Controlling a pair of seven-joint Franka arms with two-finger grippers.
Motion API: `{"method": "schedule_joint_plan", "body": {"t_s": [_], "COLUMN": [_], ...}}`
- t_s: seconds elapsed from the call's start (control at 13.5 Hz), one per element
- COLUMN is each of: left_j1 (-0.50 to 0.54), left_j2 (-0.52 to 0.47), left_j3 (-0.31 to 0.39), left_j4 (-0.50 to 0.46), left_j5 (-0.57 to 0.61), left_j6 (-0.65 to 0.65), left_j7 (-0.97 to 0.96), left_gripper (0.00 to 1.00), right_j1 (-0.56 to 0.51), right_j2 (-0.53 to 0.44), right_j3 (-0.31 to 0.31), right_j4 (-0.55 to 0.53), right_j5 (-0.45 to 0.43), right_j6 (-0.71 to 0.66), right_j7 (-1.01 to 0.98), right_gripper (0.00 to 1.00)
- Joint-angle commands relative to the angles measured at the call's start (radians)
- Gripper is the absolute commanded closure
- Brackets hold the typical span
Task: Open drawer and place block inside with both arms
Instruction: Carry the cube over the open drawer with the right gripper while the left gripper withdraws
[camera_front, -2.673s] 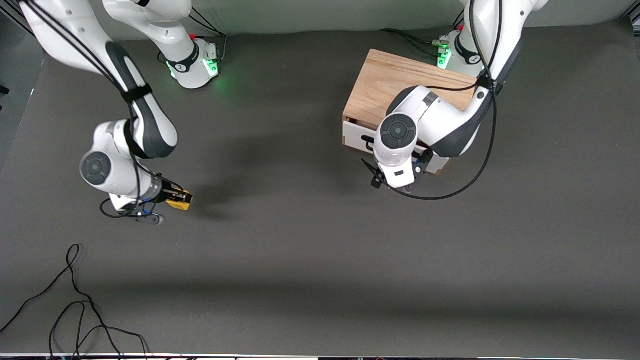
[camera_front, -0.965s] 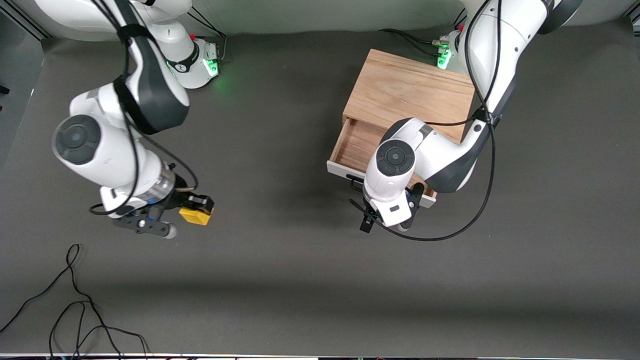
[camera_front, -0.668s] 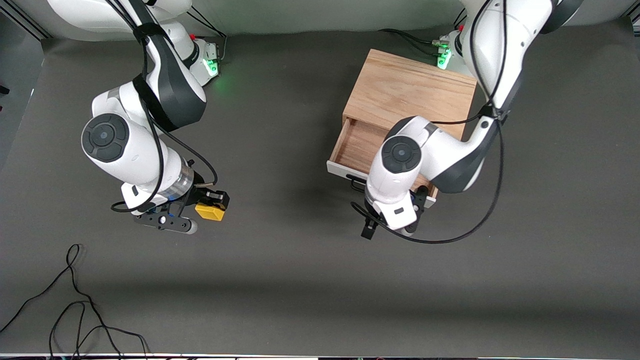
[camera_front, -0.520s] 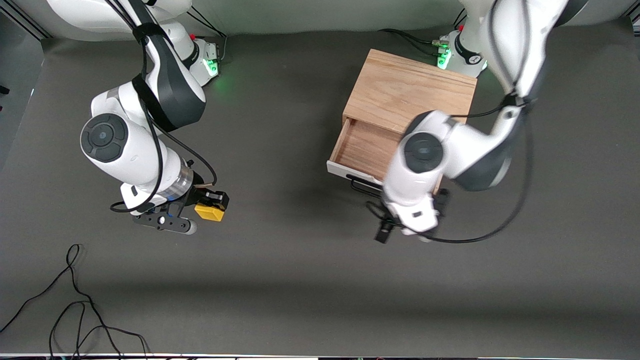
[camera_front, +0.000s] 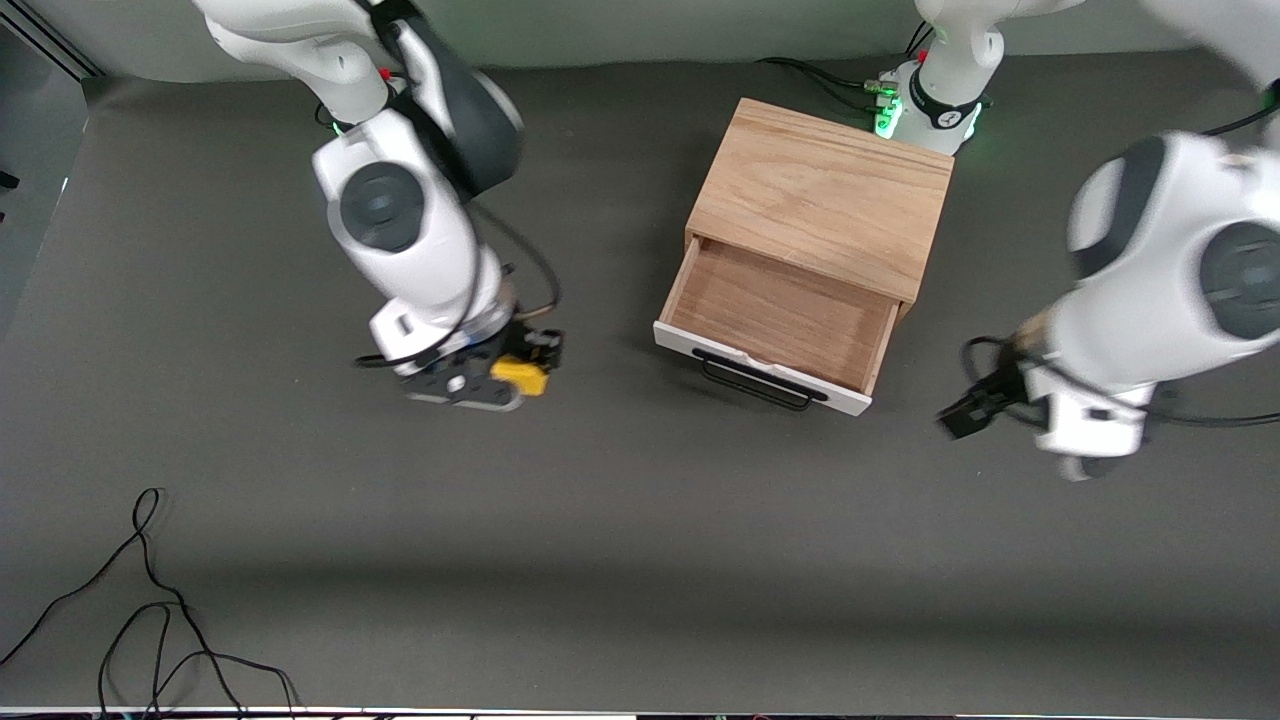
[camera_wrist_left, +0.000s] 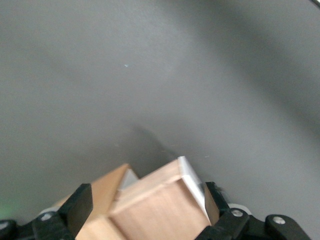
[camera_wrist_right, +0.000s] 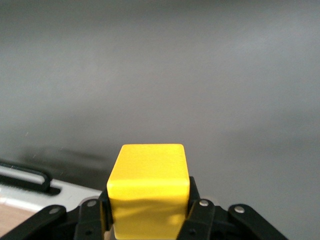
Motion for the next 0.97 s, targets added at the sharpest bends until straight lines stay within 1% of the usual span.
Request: {"method": "schedule_joint_plan", "body": {"t_s": [0.0, 0.15, 0.3, 0.37, 0.52, 0.67, 0.74, 0.82, 0.89], "left_j1": [0.102, 0.155, 0.159, 0.159, 0.159, 0.153, 0.137, 0.099, 0.037], "left_j2": [-0.16, -0.239, -0.294, -0.312, -0.345, -0.343, -0.342, -0.342, -0.342], "left_j3": [-0.004, -0.002, 0.004, 0.004, 0.006, 0.045, 0.082, 0.123, 0.195], "left_j4": [-0.171, -0.245, -0.294, -0.314, -0.337, -0.311, -0.296, -0.287, -0.279], "left_j5": [-0.073, -0.096, -0.096, -0.096, -0.096, -0.105, -0.122, -0.124, -0.124], "left_j6": [0.005, 0.005, 0.011, 0.013, 0.017, 0.013, 0.008, 0.008, 0.008], "left_j7": [0.252, 0.401, 0.499, 0.533, 0.602, 0.666, 0.703, 0.741, 0.775], "left_gripper": [0.0, 0.0, 0.0, 0.0, 0.0, 0.0, 0.0, 0.0, 0.0], "right_j1": [0.097, 0.153, 0.188, 0.196, 0.223, 0.239, 0.239, 0.239, 0.24], "right_j2": [0.129, 0.217, 0.287, 0.307, 0.314, 0.321, 0.329, 0.334, 0.335], "right_j3": [-0.011, -0.011, -0.011, -0.009, -0.008, 0.015, 0.034, 0.057, 0.064], "right_j4": [0.161, 0.266, 0.354, 0.378, 0.38, 0.379, 0.38, 0.379, 0.379], "right_j5": [0.006, 0.006, 0.006, 0.008, 0.008, 0.02, 0.032, 0.047, 0.072], "right_j6": [-0.042, -0.042, -0.039, -0.038, -0.035, -0.033, -0.032, -0.032, -0.032], "right_j7": [0.129, 0.201, 0.25, 0.259, 0.261, 0.313, 0.331, 0.345, 0.365], "right_gripper": [1.0, 1.0, 1.0, 1.0, 1.0, 1.0, 1.0, 1.0, 1.0]}}
